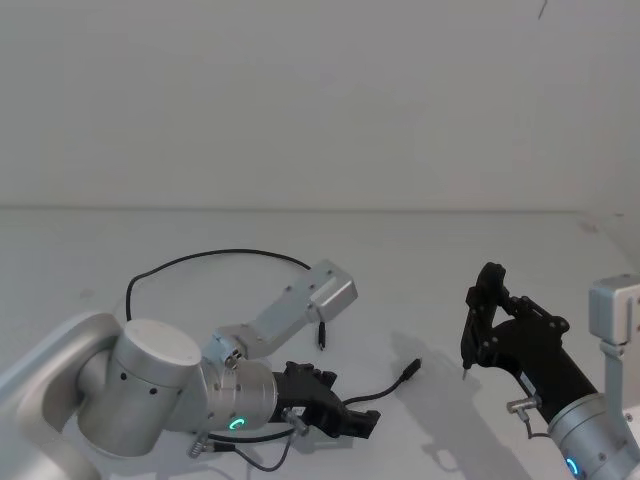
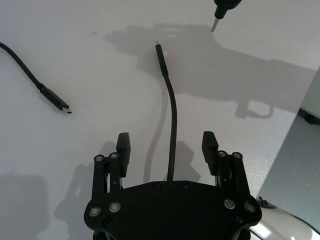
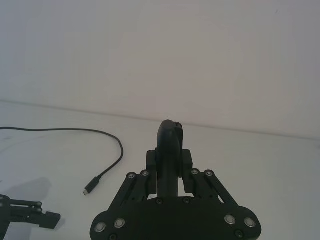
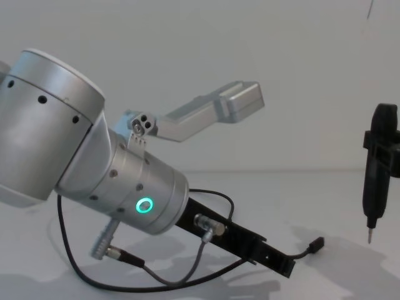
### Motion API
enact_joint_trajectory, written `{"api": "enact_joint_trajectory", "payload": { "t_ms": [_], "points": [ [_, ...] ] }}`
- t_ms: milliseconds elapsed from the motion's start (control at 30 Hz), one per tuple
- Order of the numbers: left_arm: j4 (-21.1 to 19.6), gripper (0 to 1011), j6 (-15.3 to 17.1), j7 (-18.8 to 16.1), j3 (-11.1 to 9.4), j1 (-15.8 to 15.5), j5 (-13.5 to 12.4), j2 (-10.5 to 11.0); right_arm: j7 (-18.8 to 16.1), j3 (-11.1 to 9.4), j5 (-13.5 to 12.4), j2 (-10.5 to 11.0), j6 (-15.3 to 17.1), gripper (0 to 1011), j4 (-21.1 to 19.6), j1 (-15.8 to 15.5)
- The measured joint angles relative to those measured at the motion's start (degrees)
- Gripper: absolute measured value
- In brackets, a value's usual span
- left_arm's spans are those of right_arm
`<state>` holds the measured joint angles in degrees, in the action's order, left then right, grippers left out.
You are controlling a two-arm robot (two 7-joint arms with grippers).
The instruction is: Pick up the data cable with the one hand.
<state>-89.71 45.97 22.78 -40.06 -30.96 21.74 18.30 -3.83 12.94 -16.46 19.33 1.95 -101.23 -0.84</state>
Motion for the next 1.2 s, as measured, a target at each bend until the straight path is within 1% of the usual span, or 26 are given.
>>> {"api": "enact_joint_trajectory", "payload": {
  "t_ms": [67, 100, 167, 200, 300, 533, 567, 633, 700, 733, 800, 833, 967, 1200],
  "points": [
    [0.14, 840, 0.15, -0.05, -0.09, -0.07, -0.08, -0.14, 0.00, 0.00, 0.00, 0.00, 0.00, 279, 0.00, 0.00],
    [0.14, 840, 0.15, -0.05, -0.09, -0.07, -0.08, -0.14, 0.00, 0.00, 0.00, 0.00, 0.00, 279, 0.00, 0.00],
    [0.25, 768, 0.28, -0.09, -0.16, -0.11, -0.14, -0.26, 0.00, 0.00, -0.01, 0.00, 0.00, 279, 0.00, 0.00],
    [0.28, 711, 0.32, -0.10, -0.18, -0.12, -0.16, -0.30, 0.00, 0.00, 0.00, 0.00, 0.00, 279, 0.00, 0.00],
    [0.42, 633, 0.49, -0.17, -0.30, -0.18, -0.24, -0.43, 0.00, 0.00, 0.00, 0.00, 0.00, 279, 0.00, 0.00],
    [0.58, 410, 0.67, -0.24, -0.41, -0.24, -0.34, -0.60, 0.00, 0.00, 0.00, 0.00, 0.00, 279, 0.00, 0.00],
    [0.59, 394, 0.69, -0.25, -0.42, -0.24, -0.34, -0.61, 0.00, 0.00, 0.00, 0.00, 0.00, 279, 0.00, 0.00],
    [0.62, 308, 0.72, -0.26, -0.44, -0.25, -0.36, -0.65, 0.00, 0.00, 0.00, 0.00, 0.00, 279, 0.00, 0.00],
    [0.64, 269, 0.75, -0.27, -0.45, -0.26, -0.37, -0.67, 0.00, 0.00, 0.00, 0.00, 0.00, 279, 0.00, 0.00],
    [0.65, 207, 0.76, -0.28, -0.46, -0.27, -0.38, -0.69, 0.00, 0.00, 0.00, 0.00, 0.00, 279, 0.00, 0.00],
    [0.66, 170, 0.77, -0.28, -0.47, -0.28, -0.39, -0.70, 0.00, 0.00, 0.00, 0.00, 0.00, 279, 0.00, 0.00],
    [0.67, 118, 0.79, -0.29, -0.49, -0.28, -0.40, -0.71, 0.00, 0.00, 0.00, 0.00, 0.00, 279, 0.00, 0.00],
    [0.69, 42, 0.81, -0.31, -0.51, -0.30, -0.42, -0.73, 0.00, 0.00, 0.00, 0.00, 0.00, 279, 0.00, 0.00],
    [0.76, 39, 0.68, -0.08, -0.59, -0.36, -0.56, -0.69, -0.06, -0.16, -0.05, -0.06, -0.01, 279, 0.00, 0.10]
  ]
}}
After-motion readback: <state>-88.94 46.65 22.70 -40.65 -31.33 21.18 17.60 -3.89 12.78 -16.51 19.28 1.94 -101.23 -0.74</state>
